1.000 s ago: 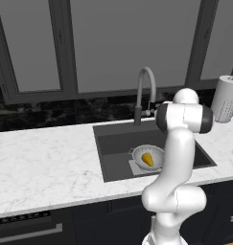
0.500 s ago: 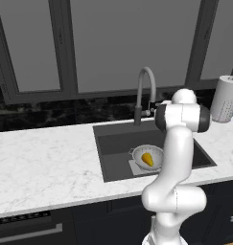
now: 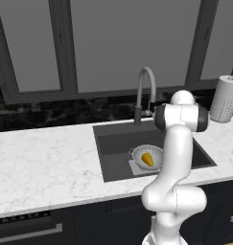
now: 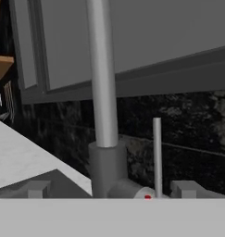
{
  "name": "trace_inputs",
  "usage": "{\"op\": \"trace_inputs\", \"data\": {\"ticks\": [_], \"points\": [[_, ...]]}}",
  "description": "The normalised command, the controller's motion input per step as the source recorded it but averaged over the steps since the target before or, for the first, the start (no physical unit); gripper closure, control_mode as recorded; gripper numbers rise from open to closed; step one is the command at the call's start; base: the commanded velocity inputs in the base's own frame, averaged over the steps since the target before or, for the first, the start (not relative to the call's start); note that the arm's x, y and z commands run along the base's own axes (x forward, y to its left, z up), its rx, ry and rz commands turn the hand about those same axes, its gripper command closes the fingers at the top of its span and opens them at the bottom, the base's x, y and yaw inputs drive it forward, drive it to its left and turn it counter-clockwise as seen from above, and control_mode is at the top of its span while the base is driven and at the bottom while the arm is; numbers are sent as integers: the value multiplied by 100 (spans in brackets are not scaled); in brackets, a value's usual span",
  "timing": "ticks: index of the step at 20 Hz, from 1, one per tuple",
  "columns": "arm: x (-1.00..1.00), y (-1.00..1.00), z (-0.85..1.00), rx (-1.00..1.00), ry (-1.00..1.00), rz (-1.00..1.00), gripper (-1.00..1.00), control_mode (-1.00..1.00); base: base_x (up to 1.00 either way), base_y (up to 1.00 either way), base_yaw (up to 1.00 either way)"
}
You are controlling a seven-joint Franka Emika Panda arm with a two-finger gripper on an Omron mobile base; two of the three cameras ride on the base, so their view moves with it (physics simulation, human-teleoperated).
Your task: Put the colander in the sink, put the pear in the colander, and turn on the sink faucet and pour water over the colander.
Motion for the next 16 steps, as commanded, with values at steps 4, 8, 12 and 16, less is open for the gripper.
{"op": "trace_inputs", "data": {"ticks": [4, 8, 12, 16], "points": [[18, 14, -10, 0, 0, -1, -100, -100, 0, 0, 0], [24, 3, -1, 0, 0, -2, -100, -100, 0, 0, 0], [26, 0, 0, 0, 0, -4, -100, -100, 0, 0, 0], [25, 0, 0, 0, 0, -4, -100, -100, 0, 0, 0]]}}
